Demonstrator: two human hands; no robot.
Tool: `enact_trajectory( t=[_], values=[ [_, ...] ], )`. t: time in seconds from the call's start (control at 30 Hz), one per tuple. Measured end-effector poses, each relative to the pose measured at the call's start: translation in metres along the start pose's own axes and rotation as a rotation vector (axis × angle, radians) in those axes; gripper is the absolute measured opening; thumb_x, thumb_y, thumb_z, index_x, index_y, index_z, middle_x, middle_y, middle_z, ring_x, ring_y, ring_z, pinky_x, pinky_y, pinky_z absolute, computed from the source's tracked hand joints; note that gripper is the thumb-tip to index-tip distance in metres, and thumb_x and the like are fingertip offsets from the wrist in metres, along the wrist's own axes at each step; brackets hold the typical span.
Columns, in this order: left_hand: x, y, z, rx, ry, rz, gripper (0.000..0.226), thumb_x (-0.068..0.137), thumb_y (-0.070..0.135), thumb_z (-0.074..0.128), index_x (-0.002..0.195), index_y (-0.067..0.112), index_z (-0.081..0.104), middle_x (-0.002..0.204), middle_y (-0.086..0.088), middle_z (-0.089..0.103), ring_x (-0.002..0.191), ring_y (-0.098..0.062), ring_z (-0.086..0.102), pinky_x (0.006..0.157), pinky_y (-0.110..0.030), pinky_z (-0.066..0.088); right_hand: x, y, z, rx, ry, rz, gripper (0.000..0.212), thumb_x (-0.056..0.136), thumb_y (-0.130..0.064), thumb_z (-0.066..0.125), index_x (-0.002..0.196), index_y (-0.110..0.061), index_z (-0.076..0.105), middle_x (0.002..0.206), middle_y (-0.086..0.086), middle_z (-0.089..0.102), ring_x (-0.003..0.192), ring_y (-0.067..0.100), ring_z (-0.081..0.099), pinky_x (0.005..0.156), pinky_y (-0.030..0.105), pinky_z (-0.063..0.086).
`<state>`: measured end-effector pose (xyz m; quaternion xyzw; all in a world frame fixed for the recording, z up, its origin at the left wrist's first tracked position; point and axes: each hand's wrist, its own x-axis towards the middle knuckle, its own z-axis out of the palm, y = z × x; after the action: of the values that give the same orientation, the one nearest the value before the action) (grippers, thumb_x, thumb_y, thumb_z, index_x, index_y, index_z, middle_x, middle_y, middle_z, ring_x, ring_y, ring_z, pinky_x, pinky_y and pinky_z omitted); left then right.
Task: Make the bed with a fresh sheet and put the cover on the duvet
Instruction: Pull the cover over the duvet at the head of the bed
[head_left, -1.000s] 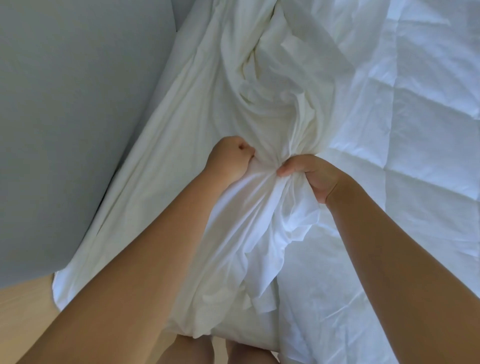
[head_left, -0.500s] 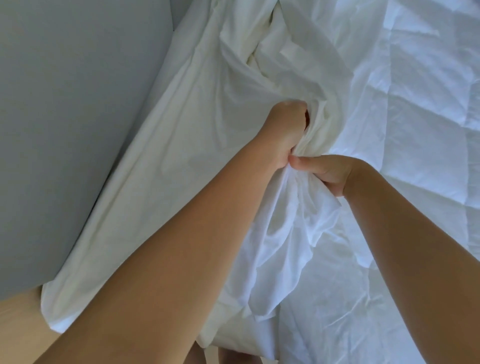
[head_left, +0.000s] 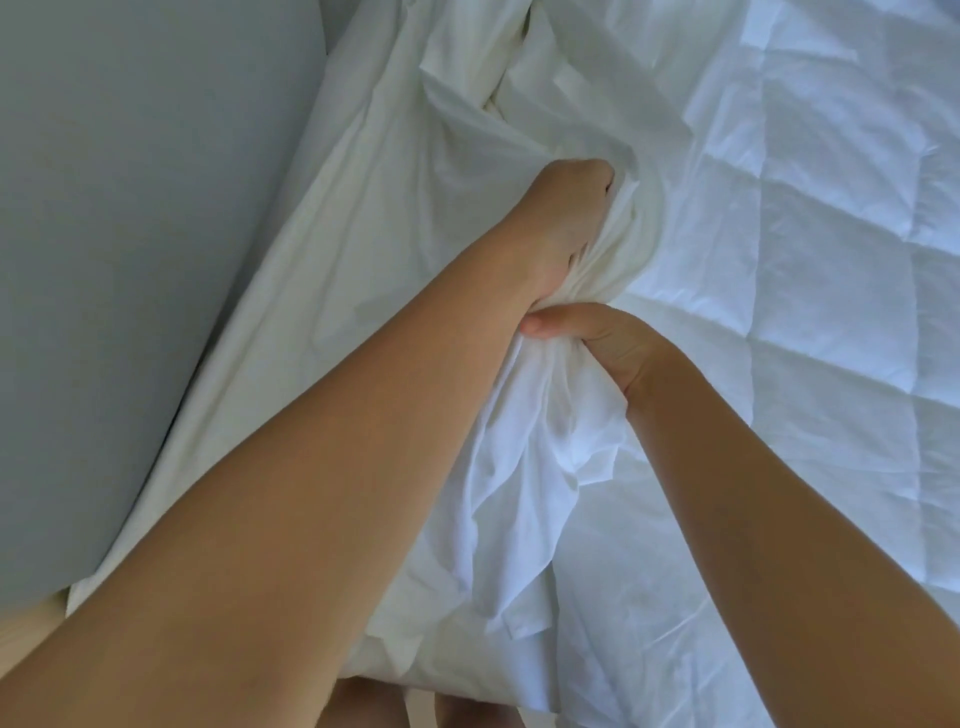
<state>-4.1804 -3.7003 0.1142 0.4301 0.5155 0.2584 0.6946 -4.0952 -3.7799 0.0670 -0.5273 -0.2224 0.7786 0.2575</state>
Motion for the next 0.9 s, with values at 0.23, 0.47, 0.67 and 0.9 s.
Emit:
enact_trajectory(
  t=[0.23,0.47,0.67,0.9],
  values=[
    [-0.018,-0.079,-0.037,0.317,0.2,-0.143,0.046,0.094,0.043,0.046,0.085,0.002,0.065,0.082,-0.012,0.064,0.081,-0.029,0.061,0.07,-0.032,0.045,0.0,0.016,-0.004,0.083,0.11,-0.025,0.054,0.065,-0.01,0.067,0.119,-0.002,0.062,0.11,0.021,0.064,0.102,0.04,0.063,0.09,0.053,0.05],
    [-0.02,-0.084,-0.05,0.266,0.089,-0.241,0.017,0.088,0.015,0.062,0.084,-0.002,0.067,0.085,-0.02,0.066,0.077,-0.024,0.062,0.076,-0.039,0.052,0.004,0.02,-0.013,0.077,0.105,-0.006,0.05,0.061,-0.012,0.068,0.11,-0.003,0.066,0.106,0.019,0.065,0.096,0.037,0.064,0.085,0.048,0.052],
    [-0.008,-0.026,-0.022,-0.178,0.066,0.073,0.039,0.093,0.005,0.052,0.058,0.014,0.037,0.044,0.006,0.039,0.038,-0.005,0.037,0.042,-0.017,0.037,0.014,0.007,0.001,-0.021,0.003,0.047,0.045,0.053,-0.015,0.074,0.097,-0.008,0.073,0.099,0.015,0.07,0.094,0.034,0.067,0.082,0.045,0.055],
    [0.016,-0.01,0.005,0.018,0.044,0.159,0.036,0.095,0.01,0.048,0.062,0.015,0.033,0.056,0.0,0.041,0.048,-0.011,0.04,0.056,-0.025,0.041,0.013,0.016,-0.004,0.022,0.011,0.076,0.06,0.052,-0.019,0.085,0.109,-0.012,0.07,0.109,0.015,0.069,0.102,0.035,0.066,0.092,0.051,0.049]
  ],
)
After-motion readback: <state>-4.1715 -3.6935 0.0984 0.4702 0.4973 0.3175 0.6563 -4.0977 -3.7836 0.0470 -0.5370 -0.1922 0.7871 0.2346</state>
